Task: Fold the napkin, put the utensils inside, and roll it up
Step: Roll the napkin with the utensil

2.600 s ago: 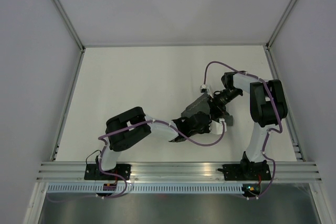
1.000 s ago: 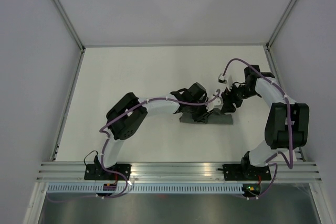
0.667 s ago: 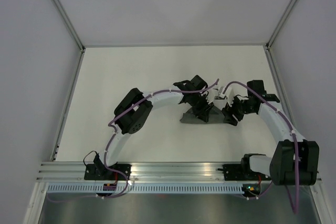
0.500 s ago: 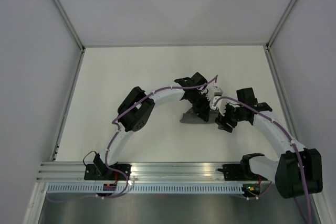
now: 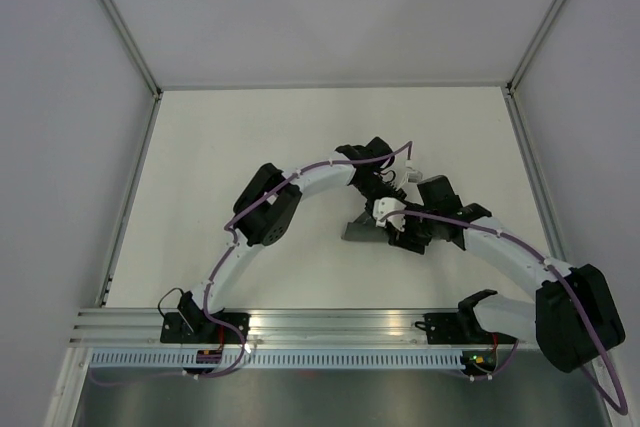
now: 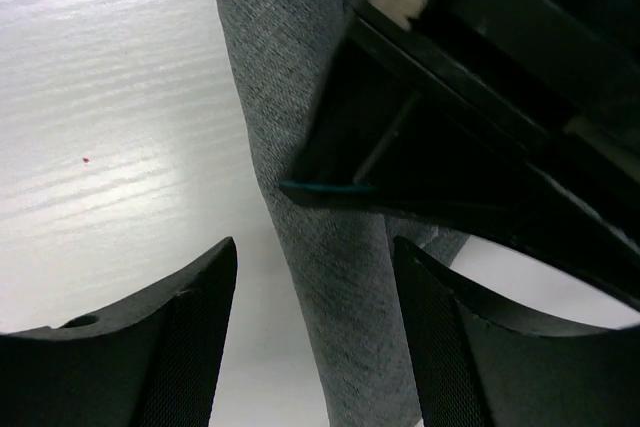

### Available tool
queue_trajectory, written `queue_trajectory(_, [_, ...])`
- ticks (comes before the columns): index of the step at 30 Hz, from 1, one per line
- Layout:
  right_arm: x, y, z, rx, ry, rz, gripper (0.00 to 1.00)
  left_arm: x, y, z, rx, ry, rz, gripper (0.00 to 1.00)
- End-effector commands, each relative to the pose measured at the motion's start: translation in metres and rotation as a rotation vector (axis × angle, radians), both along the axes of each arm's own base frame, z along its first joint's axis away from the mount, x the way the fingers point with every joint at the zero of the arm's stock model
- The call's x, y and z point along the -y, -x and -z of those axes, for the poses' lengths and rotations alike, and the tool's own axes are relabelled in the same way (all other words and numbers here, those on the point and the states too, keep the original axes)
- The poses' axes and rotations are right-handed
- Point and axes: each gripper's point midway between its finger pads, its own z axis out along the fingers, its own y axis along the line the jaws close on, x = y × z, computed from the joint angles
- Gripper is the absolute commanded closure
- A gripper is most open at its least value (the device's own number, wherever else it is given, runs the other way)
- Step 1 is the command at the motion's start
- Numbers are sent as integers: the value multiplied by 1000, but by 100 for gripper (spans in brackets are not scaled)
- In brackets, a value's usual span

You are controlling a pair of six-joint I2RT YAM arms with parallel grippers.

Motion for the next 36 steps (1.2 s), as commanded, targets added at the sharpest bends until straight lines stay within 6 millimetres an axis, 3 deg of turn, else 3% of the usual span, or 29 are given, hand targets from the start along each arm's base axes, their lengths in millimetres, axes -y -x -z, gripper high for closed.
queue_trajectory(1, [-3,-6,7,36,42,11,30,-19,15,26,-116,-143,-22,67])
queue_trajectory(10, [-16,2,21,50,85,-9,32,-22,17,29,-139,-166,-30,58])
queue_trajectory(18, [-16,5,31,10,104,-13,53,-20,14,25,-121,-174,-51,46])
queue_trajectory(23, [-13,9,36,-13,114,-20,66,-14,6,9,-79,-136,-71,44])
queue_trajectory(33, [-13,19,40,-132,110,-76,66,-11,-33,-36,14,-31,-172,43])
queue_trajectory(34, [-15,15,36,-141,90,-74,66,-10,-41,-48,19,-7,-204,43])
queue_trajectory(36, [-12,18,39,-184,94,-83,66,-15,-45,-48,21,-3,-231,43])
